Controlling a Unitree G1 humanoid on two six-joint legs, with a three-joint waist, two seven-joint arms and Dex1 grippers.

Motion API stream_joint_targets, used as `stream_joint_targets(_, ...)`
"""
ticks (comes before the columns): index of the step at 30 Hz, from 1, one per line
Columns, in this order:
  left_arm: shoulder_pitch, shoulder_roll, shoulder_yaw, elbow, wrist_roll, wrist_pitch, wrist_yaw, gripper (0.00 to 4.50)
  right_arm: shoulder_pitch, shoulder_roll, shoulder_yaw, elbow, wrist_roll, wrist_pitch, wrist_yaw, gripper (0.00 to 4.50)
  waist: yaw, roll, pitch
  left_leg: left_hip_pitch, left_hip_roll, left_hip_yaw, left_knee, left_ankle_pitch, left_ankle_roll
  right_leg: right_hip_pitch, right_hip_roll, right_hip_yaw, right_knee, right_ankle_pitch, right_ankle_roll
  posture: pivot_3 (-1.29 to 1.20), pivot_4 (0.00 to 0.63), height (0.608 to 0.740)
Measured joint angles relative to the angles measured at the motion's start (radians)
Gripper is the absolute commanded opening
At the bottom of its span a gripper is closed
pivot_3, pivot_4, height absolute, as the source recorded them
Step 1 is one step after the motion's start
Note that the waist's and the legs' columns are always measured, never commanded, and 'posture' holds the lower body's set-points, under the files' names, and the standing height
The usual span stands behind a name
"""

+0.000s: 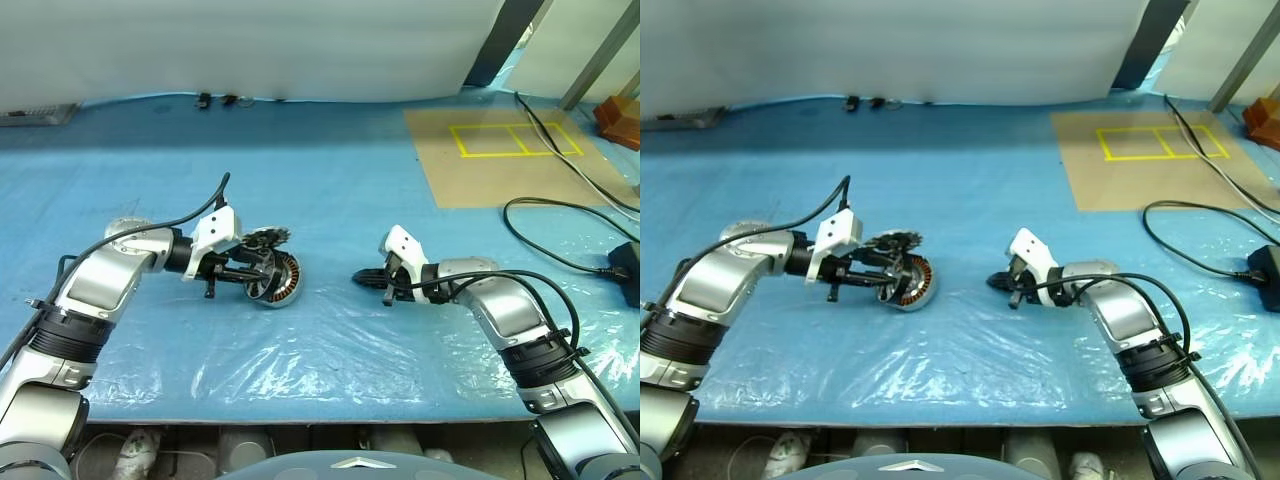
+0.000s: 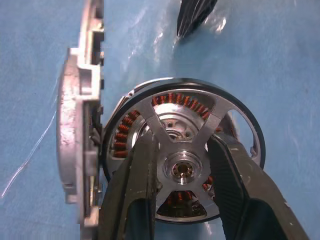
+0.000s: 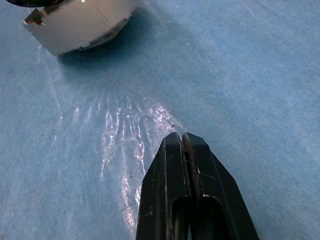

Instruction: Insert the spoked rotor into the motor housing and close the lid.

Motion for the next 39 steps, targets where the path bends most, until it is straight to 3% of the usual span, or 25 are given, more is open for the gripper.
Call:
stream_joint_targets(1, 0.000, 0.000, -0.001, 0.003, 0.001, -0.001, 0.001, 1.23, -0.002, 0.000, 0.000, 0.002, 0.000, 0.000, 0.000, 0.00, 0.000, 0.000, 0.000, 0.000, 0.000, 0.000, 0.000, 0.000, 0.000, 0.000, 0.000, 0.000, 0.000, 0.000, 0.000, 0.00, 0.150, 0.740)
stream_joint_targets(8, -0.024, -0.049, -0.006, 0.058, 0.035, -0.009, 0.061, 3.46, -0.025, 0.000, 0.003, -0.007, 0.001, 0.025, -0.003, 0.00, 0.001, 0.000, 0.000, 0.000, 0.000, 0.000, 0.001, 0.000, 0.000, 0.001, 0.000, 0.000, 0.001, 0.000, 0.000, 0.00, 0.150, 0.740)
stream_joint_targets(16, -0.024, -0.063, 0.006, 0.053, -0.001, 0.029, 0.066, 3.46, -0.013, -0.004, 0.004, -0.049, 0.006, 0.051, -0.005, 0.00, 0.002, 0.001, 0.000, -0.001, 0.000, 0.000, 0.000, 0.000, 0.000, 0.000, 0.000, 0.000, 0.000, 0.000, 0.000, 0.00, 0.150, 0.740)
stream_joint_targets(24, 0.047, -0.014, 0.172, -0.148, -0.220, 0.229, 0.061, 3.46, -0.007, 0.006, -0.042, -0.048, 0.074, 0.052, 0.024, 0.00, -0.005, 0.001, 0.001, -0.001, 0.000, 0.000, 0.000, 0.000, 0.000, -0.002, 0.000, 0.000, 0.000, 0.000, 0.000, 0.00, 0.150, 0.740)
stream_joint_targets(33, 0.087, -0.024, 0.404, -0.139, -0.309, 0.313, 0.261, 3.46, -0.214, 0.179, -0.113, 0.152, 0.137, -0.003, -0.040, 0.00, -0.006, 0.001, 0.001, -0.001, 0.000, 0.000, 0.002, 0.000, 0.000, -0.001, 0.000, 0.000, 0.001, -0.001, -0.002, 0.00, 0.150, 0.740)
stream_joint_targets(39, 0.093, -0.121, 0.465, -0.177, -0.373, 0.379, 0.448, 3.46, -0.406, 0.359, -0.100, 0.390, 0.081, -0.148, -0.118, 0.00, -0.023, 0.000, 0.001, -0.006, 0.000, -0.001, 0.001, 0.000, 0.000, -0.004, 0.000, -0.001, 0.001, 0.000, 0.000, 0.00, 0.150, 0.740)
